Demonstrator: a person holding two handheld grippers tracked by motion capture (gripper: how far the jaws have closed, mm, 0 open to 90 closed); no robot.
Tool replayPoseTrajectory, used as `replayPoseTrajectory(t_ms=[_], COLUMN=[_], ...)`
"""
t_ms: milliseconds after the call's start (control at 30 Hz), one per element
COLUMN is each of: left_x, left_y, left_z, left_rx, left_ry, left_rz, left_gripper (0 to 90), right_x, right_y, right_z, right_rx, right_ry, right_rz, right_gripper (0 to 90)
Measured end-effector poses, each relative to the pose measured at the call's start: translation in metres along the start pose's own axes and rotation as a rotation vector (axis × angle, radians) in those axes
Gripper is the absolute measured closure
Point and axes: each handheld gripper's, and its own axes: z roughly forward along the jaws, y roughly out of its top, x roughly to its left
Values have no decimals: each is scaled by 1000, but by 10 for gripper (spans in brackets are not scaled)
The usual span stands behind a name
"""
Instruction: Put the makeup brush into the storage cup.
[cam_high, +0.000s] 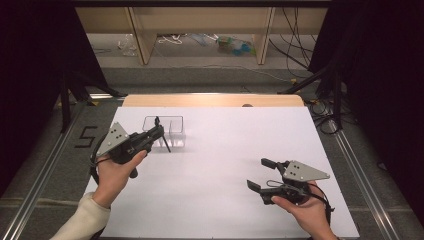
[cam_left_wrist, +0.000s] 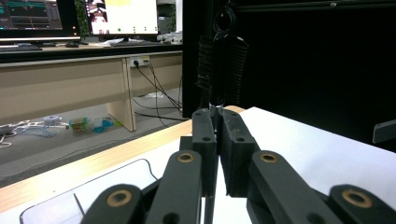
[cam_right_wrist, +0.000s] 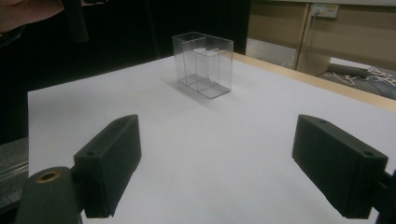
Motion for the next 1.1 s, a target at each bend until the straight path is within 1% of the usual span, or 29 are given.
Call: replayPoseTrajectory(t_ms=[167,233,433,500,567,633,667,700,900,933,967,1033,1067,1100], left_x=[2,2,3,3,4,4,5,5,7,8,8,9,9,9], left_y=[0,0,0,0,1,1,1,2,3,4,4,5,5,5], left_z=[0,0,0,-1,-1,-1,-2,-2,-2,-2,-3,-3,-3,-3], left_rx=[3,0,5,4,3,0,2,3,1,-1,0,-2,-1,-1], left_ry=[5,8,13,16,17,19,20,22,33,37,40,43,44,47], left_rz=[6,-3,7,4,6,6,10,5,7,7,8,10,15,14], left_gripper=[852,851,851,852,852,852,852,852,852,852,852,852,852,852], right_x=[0,0,-1,1,1,1,-1,-1,-1,-1,0,0,0,-2], right_y=[0,0,0,-1,-1,-1,-1,-1,-1,-1,-1,-1,-1,-1], right_z=[0,0,0,-1,-1,-1,0,0,0,0,-1,-1,-1,0], right_rx=[-3,-3,-3,11,7,10,-6,-8,-3,-4,11,10,10,-8], right_ry=[-2,-2,-2,7,12,8,4,3,5,8,13,13,13,5], right_rz=[-1,-1,-2,20,23,20,0,-2,-3,-1,22,23,22,-7], right_gripper=[168,168,168,168,168,168,168,168,168,168,168,168,168,168])
